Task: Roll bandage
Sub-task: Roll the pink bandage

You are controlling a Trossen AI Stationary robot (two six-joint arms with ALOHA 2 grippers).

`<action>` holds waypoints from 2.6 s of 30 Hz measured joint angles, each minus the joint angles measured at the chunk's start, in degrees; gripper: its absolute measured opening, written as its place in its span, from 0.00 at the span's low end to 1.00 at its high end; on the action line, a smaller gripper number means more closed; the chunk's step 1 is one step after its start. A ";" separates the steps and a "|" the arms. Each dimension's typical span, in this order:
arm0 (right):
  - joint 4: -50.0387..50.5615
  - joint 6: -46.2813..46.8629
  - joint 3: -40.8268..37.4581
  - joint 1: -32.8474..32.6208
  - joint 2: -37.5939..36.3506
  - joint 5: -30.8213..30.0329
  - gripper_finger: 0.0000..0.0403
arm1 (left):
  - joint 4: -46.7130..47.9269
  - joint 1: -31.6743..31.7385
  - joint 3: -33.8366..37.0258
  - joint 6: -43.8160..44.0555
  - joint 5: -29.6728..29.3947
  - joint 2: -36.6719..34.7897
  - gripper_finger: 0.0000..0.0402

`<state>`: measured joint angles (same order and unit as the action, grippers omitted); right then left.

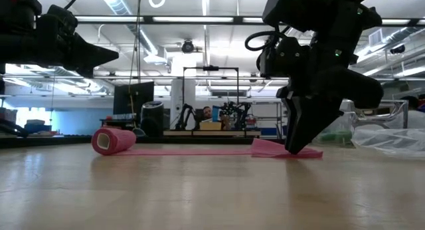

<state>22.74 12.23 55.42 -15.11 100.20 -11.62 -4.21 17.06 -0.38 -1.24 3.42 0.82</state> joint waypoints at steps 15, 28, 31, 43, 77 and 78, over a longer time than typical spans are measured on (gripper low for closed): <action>-0.15 -0.33 -0.02 -0.13 0.02 1.15 0.13 | 2.07 0.00 0.00 -0.02 -0.04 0.02 0.02; -0.28 0.66 -0.04 -0.17 0.76 -0.17 0.20 | 2.89 0.00 -0.02 -0.02 -0.57 0.04 0.02; -0.78 0.42 0.10 -0.21 2.28 0.25 0.14 | 2.93 0.00 -0.02 -0.02 -0.55 0.07 0.02; 2.48 1.07 0.43 -1.64 -0.68 -2.40 0.02 | 2.91 0.00 -0.02 -0.02 -0.38 0.31 0.02; 22.47 8.89 3.07 16.06 -8.48 -21.78 0.01 | 2.90 0.00 0.00 1.68 -0.82 0.70 0.05; 22.47 9.94 2.42 16.43 -8.46 -21.75 0.01 | 2.90 0.00 -0.02 1.68 -1.11 0.70 0.06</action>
<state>45.21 22.17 57.84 1.31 91.74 -33.36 -1.31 17.06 -0.40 0.45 2.31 1.52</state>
